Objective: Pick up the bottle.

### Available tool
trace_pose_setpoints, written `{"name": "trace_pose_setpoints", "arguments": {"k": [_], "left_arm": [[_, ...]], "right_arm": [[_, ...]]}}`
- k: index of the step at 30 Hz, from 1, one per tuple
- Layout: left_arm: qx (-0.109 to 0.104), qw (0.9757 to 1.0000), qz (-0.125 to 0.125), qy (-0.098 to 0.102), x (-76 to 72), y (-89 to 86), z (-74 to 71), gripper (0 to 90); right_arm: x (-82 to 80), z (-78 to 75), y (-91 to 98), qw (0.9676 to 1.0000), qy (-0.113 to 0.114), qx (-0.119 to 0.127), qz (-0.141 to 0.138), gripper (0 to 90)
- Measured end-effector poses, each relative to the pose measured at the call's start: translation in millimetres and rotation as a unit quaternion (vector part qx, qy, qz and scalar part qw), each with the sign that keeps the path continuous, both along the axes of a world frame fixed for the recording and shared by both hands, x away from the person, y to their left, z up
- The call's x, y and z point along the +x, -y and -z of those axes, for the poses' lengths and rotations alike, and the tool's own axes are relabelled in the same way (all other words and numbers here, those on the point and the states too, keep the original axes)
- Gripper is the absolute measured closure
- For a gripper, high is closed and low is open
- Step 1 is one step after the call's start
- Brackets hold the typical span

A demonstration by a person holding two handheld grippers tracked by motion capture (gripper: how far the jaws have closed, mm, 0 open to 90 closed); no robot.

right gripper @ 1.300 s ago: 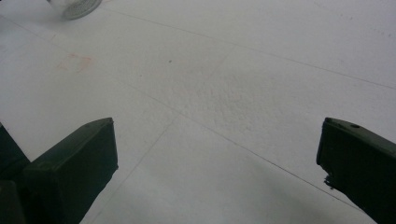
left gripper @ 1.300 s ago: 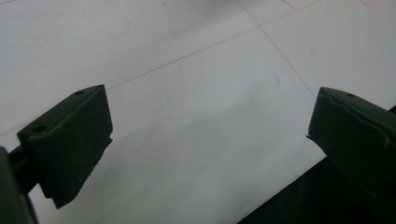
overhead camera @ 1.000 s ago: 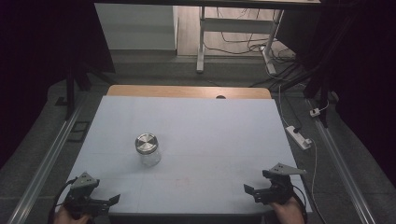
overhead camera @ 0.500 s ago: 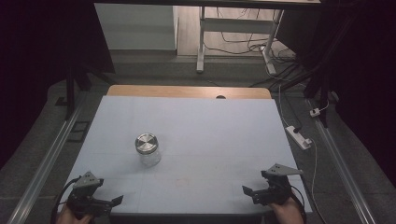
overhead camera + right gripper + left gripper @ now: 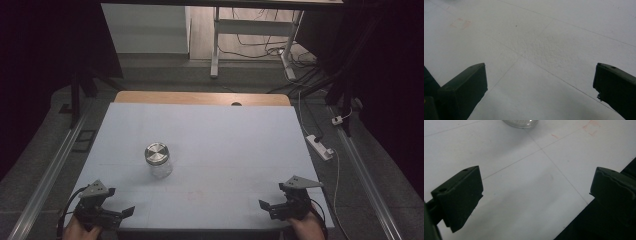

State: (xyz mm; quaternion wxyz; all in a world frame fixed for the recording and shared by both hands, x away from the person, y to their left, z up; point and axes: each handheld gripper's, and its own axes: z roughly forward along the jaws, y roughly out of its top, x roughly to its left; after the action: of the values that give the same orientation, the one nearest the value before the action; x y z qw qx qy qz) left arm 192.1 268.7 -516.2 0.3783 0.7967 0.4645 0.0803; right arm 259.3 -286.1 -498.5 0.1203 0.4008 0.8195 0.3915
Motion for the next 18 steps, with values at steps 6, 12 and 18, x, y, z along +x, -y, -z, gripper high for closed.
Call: {"name": "trace_pose_setpoints", "arguments": {"k": [6, 12, 18], "left_arm": [[-0.011, 0.9994, 0.031, 0.013, 11.4, 2.7, 0.4, 0.0], [-0.001, 0.9992, 0.033, 0.020, 21.1, 5.5, 2.7, 0.0], [0.008, 0.9989, 0.028, 0.037, 29.3, 10.9, 3.3, 0.0]], "right_arm": [[-0.1, 0.0, 0.0, 1.0000, 0.000, 0.001, -0.003, 0.0], [0.1, 0.1, -0.2, 1.0000, -0.002, 0.001, -0.003, 0.0], [0.7, 0.5, -0.3, 1.0000, -0.003, 0.001, -0.004, 0.0]]}}
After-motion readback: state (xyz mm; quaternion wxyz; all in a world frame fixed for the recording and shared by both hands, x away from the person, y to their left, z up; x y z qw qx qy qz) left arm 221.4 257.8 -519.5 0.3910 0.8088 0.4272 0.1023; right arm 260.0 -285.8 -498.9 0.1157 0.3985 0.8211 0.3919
